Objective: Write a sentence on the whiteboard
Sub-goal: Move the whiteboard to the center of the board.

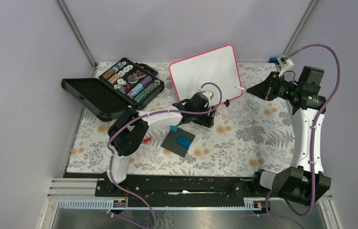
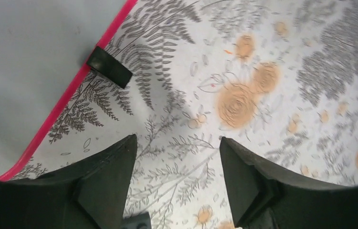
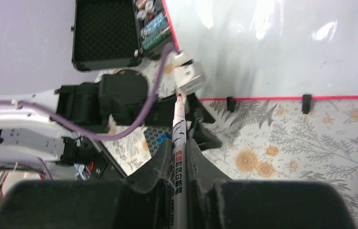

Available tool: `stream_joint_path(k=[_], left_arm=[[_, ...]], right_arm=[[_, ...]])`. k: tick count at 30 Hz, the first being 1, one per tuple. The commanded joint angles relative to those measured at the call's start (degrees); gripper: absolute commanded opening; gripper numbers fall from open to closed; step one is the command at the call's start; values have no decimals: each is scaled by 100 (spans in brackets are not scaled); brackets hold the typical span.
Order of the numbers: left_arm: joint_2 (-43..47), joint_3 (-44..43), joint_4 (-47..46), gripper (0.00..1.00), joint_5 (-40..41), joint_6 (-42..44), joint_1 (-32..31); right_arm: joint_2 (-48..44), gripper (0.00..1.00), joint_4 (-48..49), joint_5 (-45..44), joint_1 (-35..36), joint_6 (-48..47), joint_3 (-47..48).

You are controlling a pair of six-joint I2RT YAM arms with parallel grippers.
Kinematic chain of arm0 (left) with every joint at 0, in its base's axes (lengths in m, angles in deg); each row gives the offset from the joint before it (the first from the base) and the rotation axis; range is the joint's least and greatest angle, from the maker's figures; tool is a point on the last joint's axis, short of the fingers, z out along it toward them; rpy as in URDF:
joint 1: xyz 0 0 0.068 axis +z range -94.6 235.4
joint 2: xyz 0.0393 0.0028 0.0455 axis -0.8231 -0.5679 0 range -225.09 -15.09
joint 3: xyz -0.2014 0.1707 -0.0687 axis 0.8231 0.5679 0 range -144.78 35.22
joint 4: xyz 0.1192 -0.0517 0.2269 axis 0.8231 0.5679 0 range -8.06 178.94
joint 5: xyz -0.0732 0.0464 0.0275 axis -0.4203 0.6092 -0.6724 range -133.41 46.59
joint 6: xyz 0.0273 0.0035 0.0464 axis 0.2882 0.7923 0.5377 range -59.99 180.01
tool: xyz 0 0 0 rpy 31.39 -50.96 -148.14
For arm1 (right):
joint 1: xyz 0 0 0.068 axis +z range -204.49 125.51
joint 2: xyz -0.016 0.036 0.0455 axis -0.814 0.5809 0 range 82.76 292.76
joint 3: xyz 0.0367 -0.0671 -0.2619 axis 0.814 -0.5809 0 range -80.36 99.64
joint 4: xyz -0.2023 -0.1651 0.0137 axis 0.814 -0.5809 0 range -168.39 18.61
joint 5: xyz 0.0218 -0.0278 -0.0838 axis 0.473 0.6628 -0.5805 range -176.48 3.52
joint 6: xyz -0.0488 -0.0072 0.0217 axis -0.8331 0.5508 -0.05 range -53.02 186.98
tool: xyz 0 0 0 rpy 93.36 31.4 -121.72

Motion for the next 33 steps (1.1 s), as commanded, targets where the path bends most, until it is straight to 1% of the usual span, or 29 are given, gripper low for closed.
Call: stream_joint_path(k=[1,3,5,9,10,12,16,18,20,23,25,33], left_arm=[[935,135,-192,73,-494,1194,-24],[1064,94,27,76,-579,1693,-12],[1145,-17,290,79,-861,2484,-11],[1071,-560,1284,83,-1569,5362,18],[1032,-718,1504,82,-1807,6359,91],[834,-1158,2254,79,-2202,7803,185],[364,-1866,3311,73,-2562,10103,313],[180,-2026,3481,69,-2519,10927,317],[-95,-2256,3682,65,-2439,11503,309],[-590,-2674,3833,58,-2424,11938,315],[-905,-3011,4165,57,-2342,12292,318],[-1625,-3632,4190,56,-2288,12541,456]], right_arm=[[59,0,456,277,-506,461,315],[136,0,611,284,-734,633,345],[234,0,703,260,-891,725,354],[267,0,741,93,-954,714,221],[254,0,789,111,-954,751,150],[218,0,879,133,-955,771,27],[223,0,886,266,-949,720,-67],[237,0,880,326,-954,696,-150],[251,0,879,394,-953,675,-221],[243,0,844,507,-953,572,-282],[253,0,812,539,-951,508,-266],[356,0,730,647,-954,408,-290]])
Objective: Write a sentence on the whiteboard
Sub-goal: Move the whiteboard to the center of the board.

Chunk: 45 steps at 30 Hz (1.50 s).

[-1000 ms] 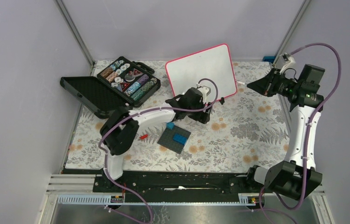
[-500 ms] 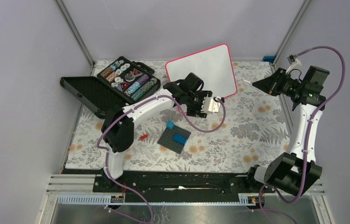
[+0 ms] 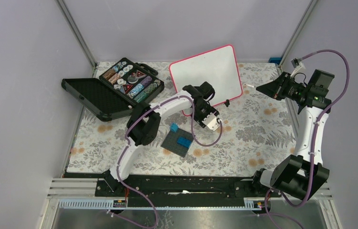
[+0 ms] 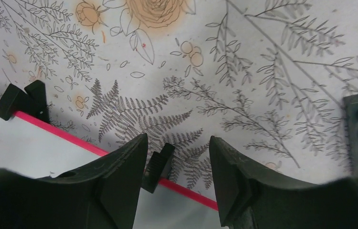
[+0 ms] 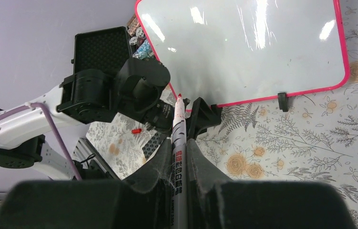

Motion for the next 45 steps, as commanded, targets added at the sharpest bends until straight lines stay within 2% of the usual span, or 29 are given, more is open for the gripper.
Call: stream_joint_path(k=[1,9,13,22,29,35,38,45], left_arm=[[-231,-610,144,56,-133,528,151],[-555,-780,136,54,175,921,242],[-633,-789,136,50,346,1085,263],[-653,-703,212,25,696,1416,174],[-385,-530,260,2,667,1160,-211],[-255,-445,319,0,599,981,-581],[-355,-655,759,0,655,849,-817],[-231,-534,1095,0,786,21,-1430]], right_arm=[[53,0,37,248,-8,-127,-18],[175,0,51,325,-12,-137,-10],[196,0,49,330,-12,-144,-9],[208,0,44,334,-11,-134,-1],[154,0,44,359,-8,-128,-29],[32,0,41,383,-12,-119,-41],[-17,0,39,392,-12,-102,-42],[-118,0,-21,426,-37,-139,-13]])
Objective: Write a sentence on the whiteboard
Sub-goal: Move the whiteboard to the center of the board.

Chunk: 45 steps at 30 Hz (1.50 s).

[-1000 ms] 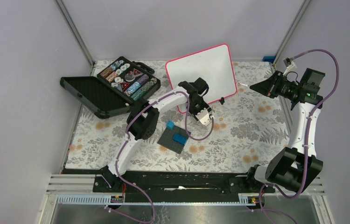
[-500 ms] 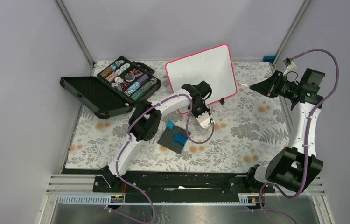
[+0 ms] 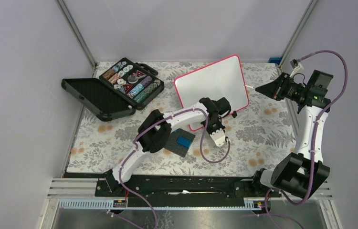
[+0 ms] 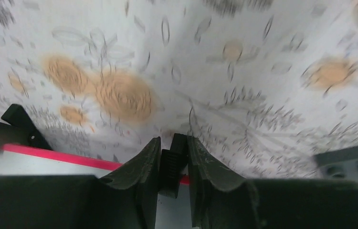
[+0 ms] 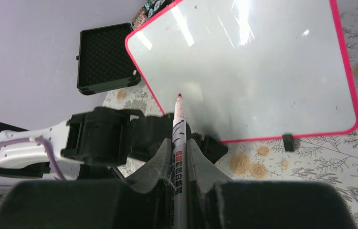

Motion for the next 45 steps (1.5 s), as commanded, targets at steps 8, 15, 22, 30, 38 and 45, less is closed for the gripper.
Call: stream_joint_path(k=[8,15,22,30,38,45], left_arm=[[470,275,531,0,-403,-1802,-1185],[189,197,1031,0,-121,-2859,-1622],[40,270,1141,0,152,-3913,-1622],[-22,420,1186,0,259,-4476,-1523],[259,1105,1248,0,231,-4559,-1293],[514,1769,1423,0,163,-4430,-1175]], right_arm=[[-378,0,-92,318,-129,-139,41],[-414,0,-96,426,-194,-159,6],[-429,0,-87,474,-211,-174,6],[-431,0,-93,518,-210,-187,-16],[-427,0,-93,522,-210,-219,-56],[-410,0,-79,535,-209,-227,-86]])
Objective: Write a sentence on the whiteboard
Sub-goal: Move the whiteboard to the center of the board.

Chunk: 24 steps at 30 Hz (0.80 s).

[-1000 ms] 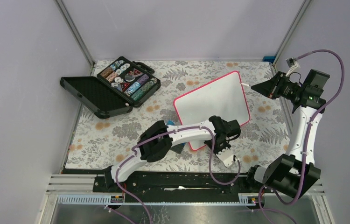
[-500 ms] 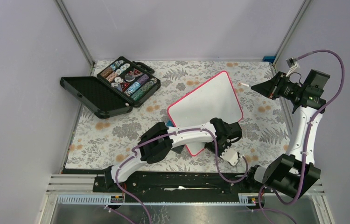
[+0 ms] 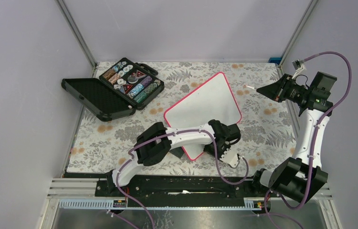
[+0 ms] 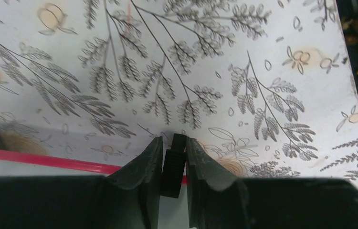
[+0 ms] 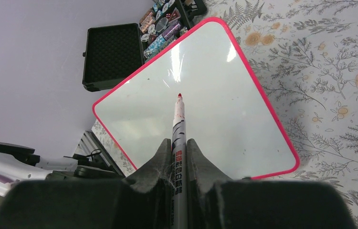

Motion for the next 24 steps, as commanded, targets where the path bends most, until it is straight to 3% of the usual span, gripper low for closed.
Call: stream_joint_path(k=[1,14,24], left_arm=[[-148,750,1313,0,-143,-385,229],[387,2153,1357,0,66,-25,399],[397,1859,1393,0,-41,162,382]], right_arm=[[-136,0,-38,229,-33,-105,-40],[-119,0,-30,251,-26,-98,-102],[-137,0,-29,234,-33,-111,-157]])
